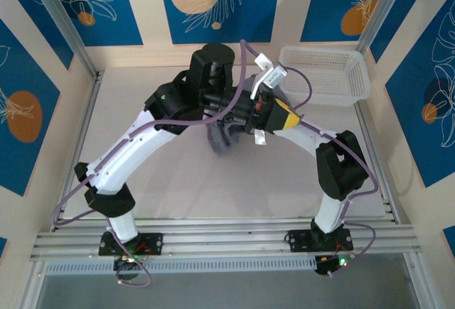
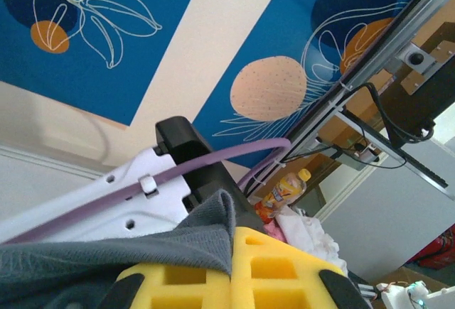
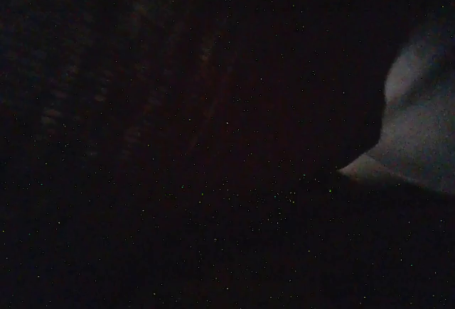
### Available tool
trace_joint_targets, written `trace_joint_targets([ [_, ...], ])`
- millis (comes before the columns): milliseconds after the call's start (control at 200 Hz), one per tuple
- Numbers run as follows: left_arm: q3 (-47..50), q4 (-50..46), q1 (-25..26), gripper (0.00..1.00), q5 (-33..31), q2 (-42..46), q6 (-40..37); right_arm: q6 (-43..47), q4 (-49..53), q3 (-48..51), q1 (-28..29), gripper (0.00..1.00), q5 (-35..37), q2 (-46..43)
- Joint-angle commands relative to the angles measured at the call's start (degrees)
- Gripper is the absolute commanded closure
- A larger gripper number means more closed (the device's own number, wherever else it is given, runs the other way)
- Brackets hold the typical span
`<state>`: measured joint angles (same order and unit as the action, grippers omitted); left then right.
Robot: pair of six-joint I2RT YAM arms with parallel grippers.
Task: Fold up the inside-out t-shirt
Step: Turn the T-shirt inside out at the center of the table.
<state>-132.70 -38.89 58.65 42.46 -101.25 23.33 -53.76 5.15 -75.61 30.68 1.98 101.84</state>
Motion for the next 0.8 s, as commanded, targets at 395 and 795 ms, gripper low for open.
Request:
trace_joint_targets([
  [395,0.32,1.01,4.15,1.0,3.3,-0.27,-5.97,-9.95,6.8,-11.38,0.35,1.0,-1.31,-3.88],
  [795,-18.06,3.9,6.3,1.0,6.31,-5.59,0.77,5.89,22.63,-19.17,4.92,1.0,19.65,19.84],
])
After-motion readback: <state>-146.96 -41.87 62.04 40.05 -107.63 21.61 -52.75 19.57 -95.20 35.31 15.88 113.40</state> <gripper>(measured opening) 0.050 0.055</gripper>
